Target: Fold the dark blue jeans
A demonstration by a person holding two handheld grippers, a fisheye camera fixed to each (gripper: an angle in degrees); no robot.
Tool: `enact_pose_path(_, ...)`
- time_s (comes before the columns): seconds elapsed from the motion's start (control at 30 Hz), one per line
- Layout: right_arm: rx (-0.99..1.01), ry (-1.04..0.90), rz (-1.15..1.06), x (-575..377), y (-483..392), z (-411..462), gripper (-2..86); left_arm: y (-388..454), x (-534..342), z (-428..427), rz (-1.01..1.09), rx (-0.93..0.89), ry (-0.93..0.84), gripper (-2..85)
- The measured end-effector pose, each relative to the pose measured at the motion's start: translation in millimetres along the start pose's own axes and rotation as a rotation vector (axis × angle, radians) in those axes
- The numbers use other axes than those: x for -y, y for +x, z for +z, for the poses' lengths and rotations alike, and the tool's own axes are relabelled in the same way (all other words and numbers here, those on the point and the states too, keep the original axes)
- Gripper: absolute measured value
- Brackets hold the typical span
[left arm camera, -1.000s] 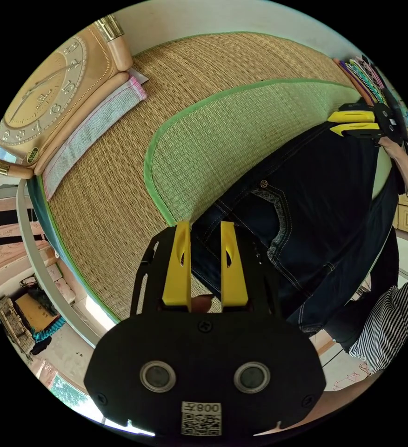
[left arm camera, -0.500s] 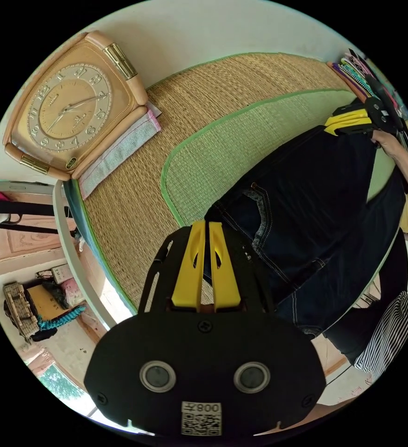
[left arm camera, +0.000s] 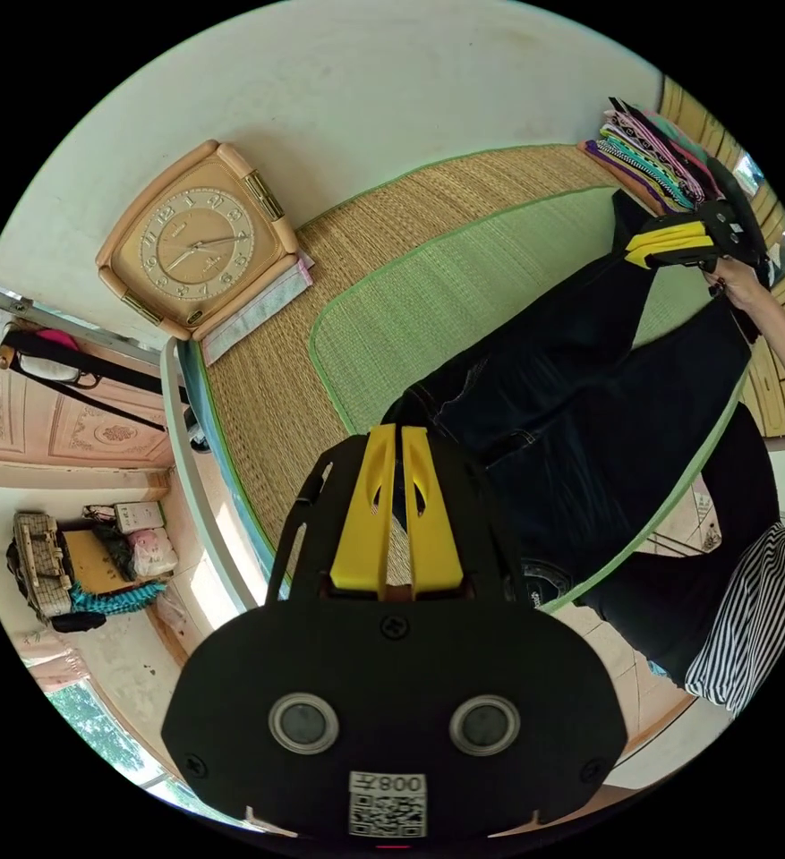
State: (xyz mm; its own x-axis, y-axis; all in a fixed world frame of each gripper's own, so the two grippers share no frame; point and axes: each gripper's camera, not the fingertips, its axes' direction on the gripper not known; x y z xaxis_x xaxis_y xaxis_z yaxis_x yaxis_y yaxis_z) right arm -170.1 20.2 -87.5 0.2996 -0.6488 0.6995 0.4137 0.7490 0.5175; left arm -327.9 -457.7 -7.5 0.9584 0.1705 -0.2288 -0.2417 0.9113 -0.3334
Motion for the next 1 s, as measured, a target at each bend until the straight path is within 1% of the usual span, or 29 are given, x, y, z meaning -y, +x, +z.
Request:
enact_pose_path(0.2,0.006,-0.003,-0.01,-48,-43,1,0.7,37,-50,-6,-0.006,-0.018,-0.009,0.7)
enact_pose_path(0.37,0.008,-0.027,-0.005,-63,-60,7,0.8,58,-78,-3,-0.008,-0.015,-0.026,0.7)
enact_pose_path(0.53,0.047,-0.025,-0.063,-90,-90,12,0.8,69,-105,6,-0.005,-0.017,-0.05,0.7)
enact_pose_path(0.63,0.069,-0.048,-0.112,-111,-114,25,0.8,72,-124,17,-0.01,-0.04,-0.066,0.7)
enact_pose_path(0.8,0.092,-0.132,-0.198,-141,-156,64,0.7,81,-154,47,0.02,-0.071,-0.145,0.8)
enact_pose_path(1.0,0.137,-0.217,-0.197,-162,-172,112,0.7,87,-180,87,0.031,-0.111,-0.218,0.8)
